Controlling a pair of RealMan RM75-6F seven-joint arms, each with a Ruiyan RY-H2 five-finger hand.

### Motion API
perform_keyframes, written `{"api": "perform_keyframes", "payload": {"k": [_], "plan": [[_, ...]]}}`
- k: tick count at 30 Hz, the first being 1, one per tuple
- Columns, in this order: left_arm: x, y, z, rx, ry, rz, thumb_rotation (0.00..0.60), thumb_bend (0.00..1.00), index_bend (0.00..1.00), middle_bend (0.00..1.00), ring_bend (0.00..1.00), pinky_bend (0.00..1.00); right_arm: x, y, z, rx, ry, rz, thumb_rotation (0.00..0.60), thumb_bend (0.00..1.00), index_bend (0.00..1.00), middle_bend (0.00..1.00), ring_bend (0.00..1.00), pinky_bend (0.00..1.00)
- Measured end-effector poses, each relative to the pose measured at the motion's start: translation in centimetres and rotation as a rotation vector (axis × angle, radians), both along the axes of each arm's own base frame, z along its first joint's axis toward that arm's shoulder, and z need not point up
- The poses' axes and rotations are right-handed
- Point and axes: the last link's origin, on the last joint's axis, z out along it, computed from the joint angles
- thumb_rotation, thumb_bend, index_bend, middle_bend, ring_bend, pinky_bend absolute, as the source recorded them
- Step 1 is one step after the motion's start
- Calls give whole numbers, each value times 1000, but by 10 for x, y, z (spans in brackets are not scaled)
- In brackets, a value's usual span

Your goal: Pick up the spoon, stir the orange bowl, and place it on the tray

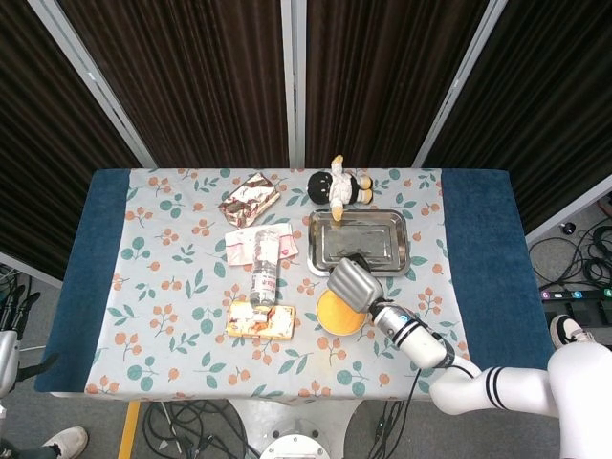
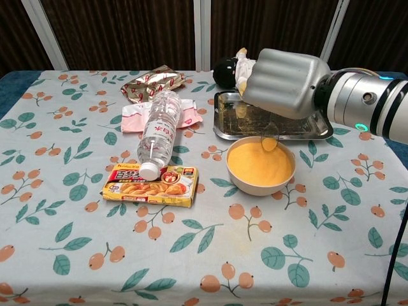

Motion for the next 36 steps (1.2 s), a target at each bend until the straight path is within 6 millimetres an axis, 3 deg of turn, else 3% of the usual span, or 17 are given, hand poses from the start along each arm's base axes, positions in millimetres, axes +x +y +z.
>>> {"api": "perform_keyframes", "payload": {"k": [11,20,29,36], "plan": [[-6,-4,1,5,-5,17,600,91,162,76,93,120,6,18,-33,-12,127,150,600,370,744,986,1000,1000],[-6,-4,0,3,-7,13,600,92,162,76,93,120,4,34,-37,42,83,108,600,370,752,991,1000,1000],[-5,-5,0,4,-5,10,600,91,162,76,93,120,2,39,-31,95,-51,-39,600,370,764,995,1000,1000],[-3,-4,1,3,-1,4,600,91,162,76,93,120,-2,26,-15,122,-236,-275,600,370,767,995,1000,1000]]}}
